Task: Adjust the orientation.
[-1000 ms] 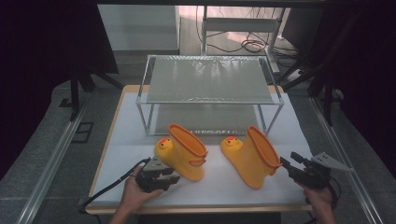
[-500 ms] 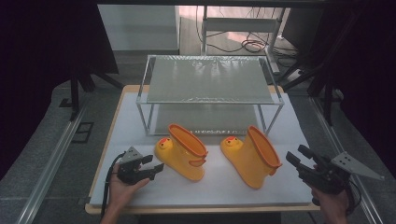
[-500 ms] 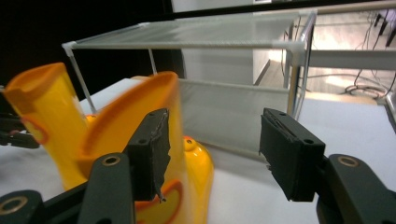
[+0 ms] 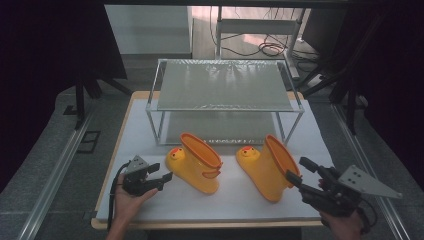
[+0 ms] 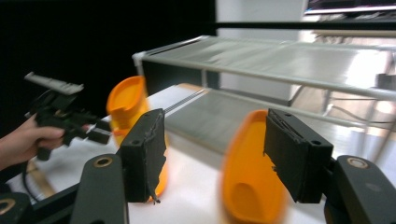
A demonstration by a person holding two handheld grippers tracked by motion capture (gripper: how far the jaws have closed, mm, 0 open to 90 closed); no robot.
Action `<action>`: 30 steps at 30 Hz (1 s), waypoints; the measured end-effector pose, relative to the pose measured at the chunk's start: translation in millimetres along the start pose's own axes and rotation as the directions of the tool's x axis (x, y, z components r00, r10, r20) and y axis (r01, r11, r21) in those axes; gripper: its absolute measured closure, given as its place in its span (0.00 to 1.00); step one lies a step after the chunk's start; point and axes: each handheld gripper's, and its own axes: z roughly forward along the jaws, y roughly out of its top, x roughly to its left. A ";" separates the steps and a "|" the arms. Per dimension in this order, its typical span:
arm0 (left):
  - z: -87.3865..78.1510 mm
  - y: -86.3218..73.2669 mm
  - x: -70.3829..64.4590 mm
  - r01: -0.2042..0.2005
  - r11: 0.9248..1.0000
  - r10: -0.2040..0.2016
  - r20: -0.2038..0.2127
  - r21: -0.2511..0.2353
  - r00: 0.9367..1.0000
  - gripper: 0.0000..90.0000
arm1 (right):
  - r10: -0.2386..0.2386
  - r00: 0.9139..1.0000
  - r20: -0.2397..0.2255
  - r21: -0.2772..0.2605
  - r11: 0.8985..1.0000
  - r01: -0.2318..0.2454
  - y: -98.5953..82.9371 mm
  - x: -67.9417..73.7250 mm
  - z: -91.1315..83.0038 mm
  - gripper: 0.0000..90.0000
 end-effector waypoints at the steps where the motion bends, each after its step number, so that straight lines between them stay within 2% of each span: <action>1: -0.8 0.4 0.4 0.000 1.000 0.000 -0.003 -0.002 1.000 0.40 | -0.004 1.000 -0.015 0.011 1.000 0.004 0.5 4.5 5.4 0.42; 8: -5.3 2.4 2.2 -0.007 1.000 0.007 -0.018 -0.009 1.000 0.40 | -0.016 0.993 -0.119 0.078 0.997 0.025 0.2 35.6 48.5 0.43; 12: -5.5 2.3 3.4 -0.007 1.000 0.007 -0.022 -0.008 1.000 0.40 | -0.024 0.989 -0.144 0.109 0.993 0.040 -3.2 48.0 63.9 0.43; 20: -6.2 1.9 3.8 -0.006 1.000 0.006 -0.031 -0.005 1.000 0.40 | -0.042 0.987 -0.157 0.162 0.984 0.068 -12.7 64.9 88.8 0.42; 26: -6.5 1.2 4.3 -0.006 1.000 0.006 -0.034 -0.002 0.999 0.40 | -0.033 0.987 -0.160 0.208 0.976 0.067 -21.5 75.5 111.0 0.40; 30: -7.3 0.8 5.4 -0.004 1.000 0.004 -0.036 -0.004 0.999 0.40 | -0.018 0.988 -0.156 0.222 0.974 0.053 -25.4 79.3 124.2 0.39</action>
